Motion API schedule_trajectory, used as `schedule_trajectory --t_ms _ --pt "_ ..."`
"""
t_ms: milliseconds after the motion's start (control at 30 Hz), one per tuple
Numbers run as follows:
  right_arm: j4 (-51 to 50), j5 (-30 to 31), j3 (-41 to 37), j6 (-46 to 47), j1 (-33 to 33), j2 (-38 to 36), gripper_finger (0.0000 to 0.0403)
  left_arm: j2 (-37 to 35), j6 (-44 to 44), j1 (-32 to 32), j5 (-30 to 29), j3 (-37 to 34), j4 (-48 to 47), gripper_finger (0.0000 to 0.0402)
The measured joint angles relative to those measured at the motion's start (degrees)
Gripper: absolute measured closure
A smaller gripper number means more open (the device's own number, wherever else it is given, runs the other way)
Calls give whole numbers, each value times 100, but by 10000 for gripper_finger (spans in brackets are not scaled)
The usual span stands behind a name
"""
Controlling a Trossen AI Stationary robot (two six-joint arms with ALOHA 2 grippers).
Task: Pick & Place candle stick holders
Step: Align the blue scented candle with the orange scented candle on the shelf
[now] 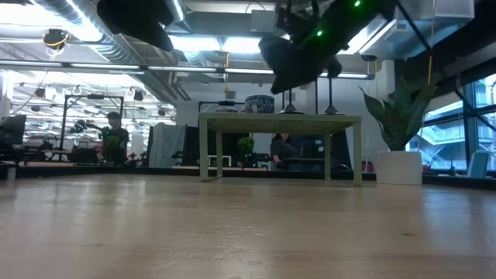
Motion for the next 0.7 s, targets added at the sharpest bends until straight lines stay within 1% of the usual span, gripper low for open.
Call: schedule_trajectory --t_ms 133,267,367,533,700 --pt "728 -472 -147 -113 -358 73 397 0 0 14 -4 0 3 61" --pt "956 -924 -149 -171 -629 91 398 0 -16 12 -4 0 5 61" --pt "885 -1001 -151 -160 -781 91 399 0 -17 12 -4 0 5 61" --pt "1121 -1345 -151 -177 -961 91 399 0 -13 12 -4 0 3 61" --pt "1175 -1379 -151 -288 -1158 91 400 0 -13 12 -6 0 3 61"
